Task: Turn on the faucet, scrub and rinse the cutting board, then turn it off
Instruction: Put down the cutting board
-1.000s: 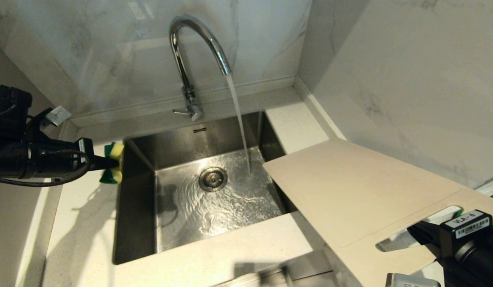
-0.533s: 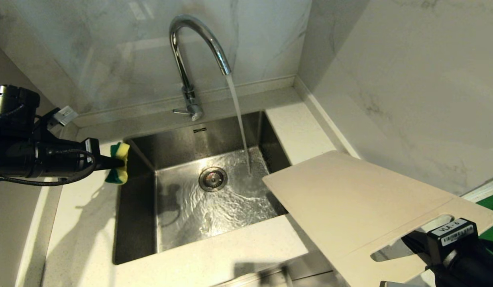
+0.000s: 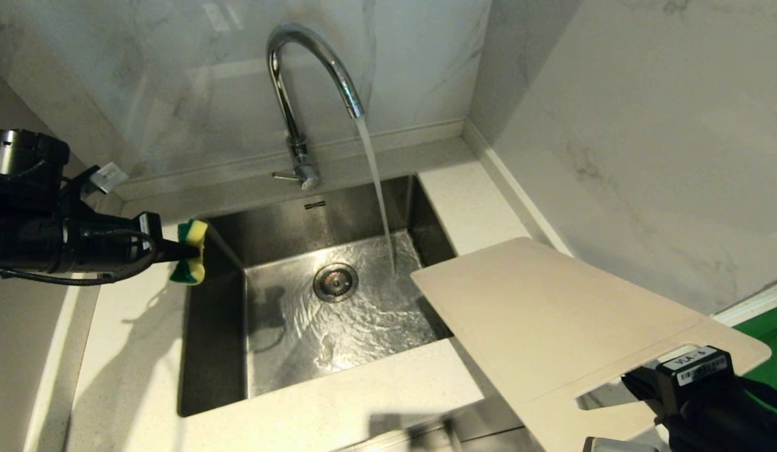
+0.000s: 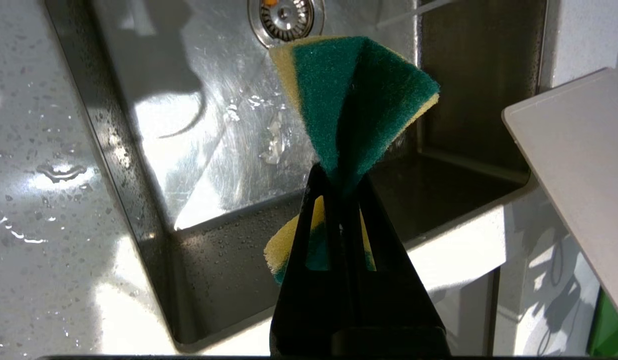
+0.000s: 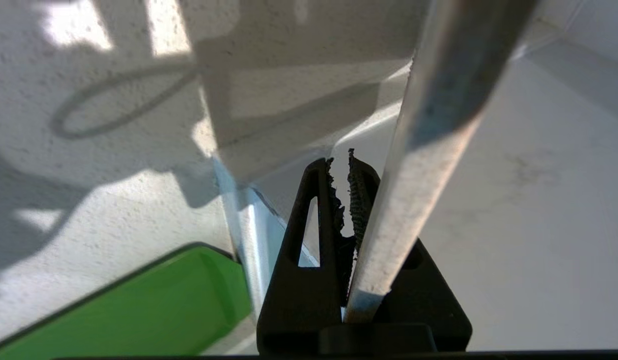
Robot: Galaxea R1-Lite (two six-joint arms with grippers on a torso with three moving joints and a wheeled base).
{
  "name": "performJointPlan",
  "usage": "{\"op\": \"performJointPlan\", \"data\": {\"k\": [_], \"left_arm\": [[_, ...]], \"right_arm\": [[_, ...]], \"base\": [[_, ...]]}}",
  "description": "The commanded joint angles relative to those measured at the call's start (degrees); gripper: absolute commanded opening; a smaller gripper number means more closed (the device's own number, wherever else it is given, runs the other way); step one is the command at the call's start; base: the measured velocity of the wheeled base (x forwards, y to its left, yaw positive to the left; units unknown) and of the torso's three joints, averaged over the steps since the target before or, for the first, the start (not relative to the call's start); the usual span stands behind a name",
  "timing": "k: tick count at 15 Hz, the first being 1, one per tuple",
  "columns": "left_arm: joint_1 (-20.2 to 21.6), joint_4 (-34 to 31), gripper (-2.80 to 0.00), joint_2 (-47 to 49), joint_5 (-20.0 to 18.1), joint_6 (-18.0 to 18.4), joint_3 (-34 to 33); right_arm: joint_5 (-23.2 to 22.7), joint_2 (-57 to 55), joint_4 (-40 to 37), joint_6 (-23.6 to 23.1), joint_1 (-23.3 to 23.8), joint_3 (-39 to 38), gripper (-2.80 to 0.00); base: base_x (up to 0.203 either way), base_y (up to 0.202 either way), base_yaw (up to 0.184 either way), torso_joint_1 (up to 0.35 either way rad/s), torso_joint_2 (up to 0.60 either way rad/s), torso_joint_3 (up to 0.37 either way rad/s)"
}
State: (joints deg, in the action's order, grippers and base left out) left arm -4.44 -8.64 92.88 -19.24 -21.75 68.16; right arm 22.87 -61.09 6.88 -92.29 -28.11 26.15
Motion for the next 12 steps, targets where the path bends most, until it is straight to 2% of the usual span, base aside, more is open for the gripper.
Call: {"op": "performJointPlan", "data": {"k": [1, 6, 9, 12], "left_arm": [[0.0, -0.1, -2.80, 0.6, 0.0, -0.1, 0.4], [0.0, 0.0, -2.80, 2.1, -0.3, -0.1, 0.5], [-0.7, 1.4, -2.80, 3.6, -0.1, 0.1, 0.7], [-1.7, 2.3, -2.80, 3.3, 0.0, -0.2, 1.3]], "right_arm": [[-0.8, -1.6, -1.5, 1.2, -0.1, 0.3, -2.80], [-4.8, -6.8, -2.5, 3.3, -0.1, 0.4, -2.80], [-8.0, -11.4, -2.7, 7.0, -0.1, 0.4, -2.80], [-14.3, -14.6, -5.0, 13.4, -0.1, 0.1, -2.80]], "base": [[0.000, 0.000, 0.000, 0.000, 0.00, 0.000], [0.000, 0.000, 0.000, 0.000, 0.00, 0.000], [0.000, 0.000, 0.000, 0.000, 0.00, 0.000], [0.000, 0.000, 0.000, 0.000, 0.00, 0.000]]}}
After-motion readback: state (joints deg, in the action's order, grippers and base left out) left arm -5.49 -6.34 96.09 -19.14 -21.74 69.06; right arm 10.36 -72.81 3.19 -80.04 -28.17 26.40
